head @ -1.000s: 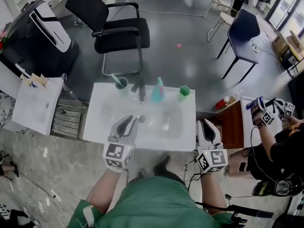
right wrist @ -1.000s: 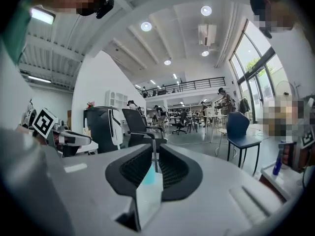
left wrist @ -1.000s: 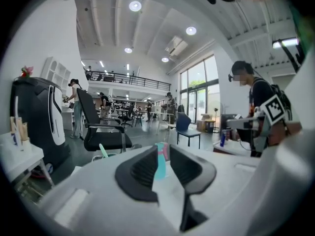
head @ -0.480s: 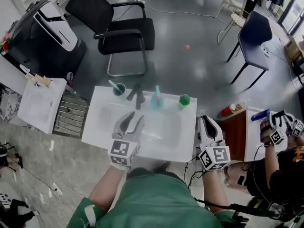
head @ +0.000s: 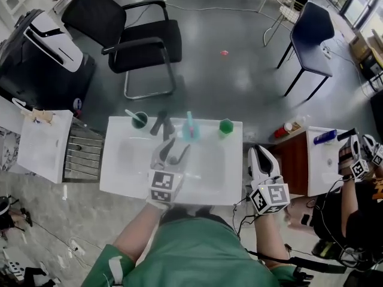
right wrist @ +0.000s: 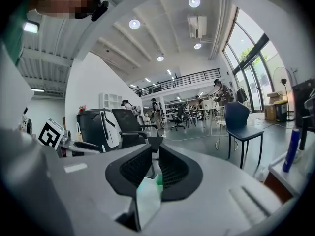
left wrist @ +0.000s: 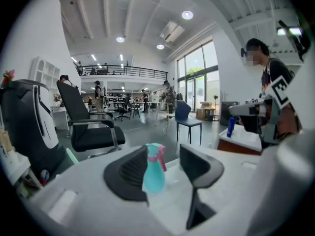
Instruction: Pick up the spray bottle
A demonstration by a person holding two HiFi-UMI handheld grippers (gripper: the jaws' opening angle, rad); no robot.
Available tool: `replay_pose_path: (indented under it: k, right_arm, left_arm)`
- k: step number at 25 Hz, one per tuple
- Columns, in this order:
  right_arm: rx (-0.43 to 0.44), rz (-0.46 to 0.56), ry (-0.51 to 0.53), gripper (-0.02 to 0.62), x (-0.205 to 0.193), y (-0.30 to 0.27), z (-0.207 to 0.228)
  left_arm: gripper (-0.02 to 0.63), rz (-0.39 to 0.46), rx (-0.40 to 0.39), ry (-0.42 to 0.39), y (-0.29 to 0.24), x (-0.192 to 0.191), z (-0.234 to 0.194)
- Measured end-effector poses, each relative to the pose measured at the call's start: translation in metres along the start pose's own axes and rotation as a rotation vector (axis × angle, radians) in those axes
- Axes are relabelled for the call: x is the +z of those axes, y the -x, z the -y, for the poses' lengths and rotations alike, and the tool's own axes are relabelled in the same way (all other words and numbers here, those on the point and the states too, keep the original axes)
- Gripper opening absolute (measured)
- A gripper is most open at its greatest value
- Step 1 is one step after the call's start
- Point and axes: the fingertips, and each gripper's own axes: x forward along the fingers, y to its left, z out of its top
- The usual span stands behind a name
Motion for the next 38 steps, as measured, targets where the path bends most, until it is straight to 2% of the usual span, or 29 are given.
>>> replay_pose_path:
  k: [7,11,17,31,38]
  right_arm:
    - [-0.080,-0.027,0.000,0.044,-0.012,-0.002,0.005]
    - [-0.109,-0.042,0.003,0.044,-0.023,-0.001,0.009]
    - [-0.140,-0.070,-0.012,0.044,-0.036,-0.005,0.020]
    - [-0.169,-0.107,-0.030,0.044,-0.048,-0.024,0.059]
    - [-0.165,-0.119,-0.036,0.044,-0.047,-0.028,0.068]
  left_arm:
    - [0.266,-0.057,-0.037,0.014,-0.047,-0.026,-0.008]
    - [0.281,-0.085,-0.051,0.025,-0.067,-0.041,-0.010]
    - [0.295,-0.106,-0.011,0.028,-0.095,-0.052,-0.018]
    - [0.293,-0.130,0.122,0.038,-0.144,-0.059,-0.035]
    - [0.227,-0.155,0.139,0.037,-0.150,-0.062,-0.037]
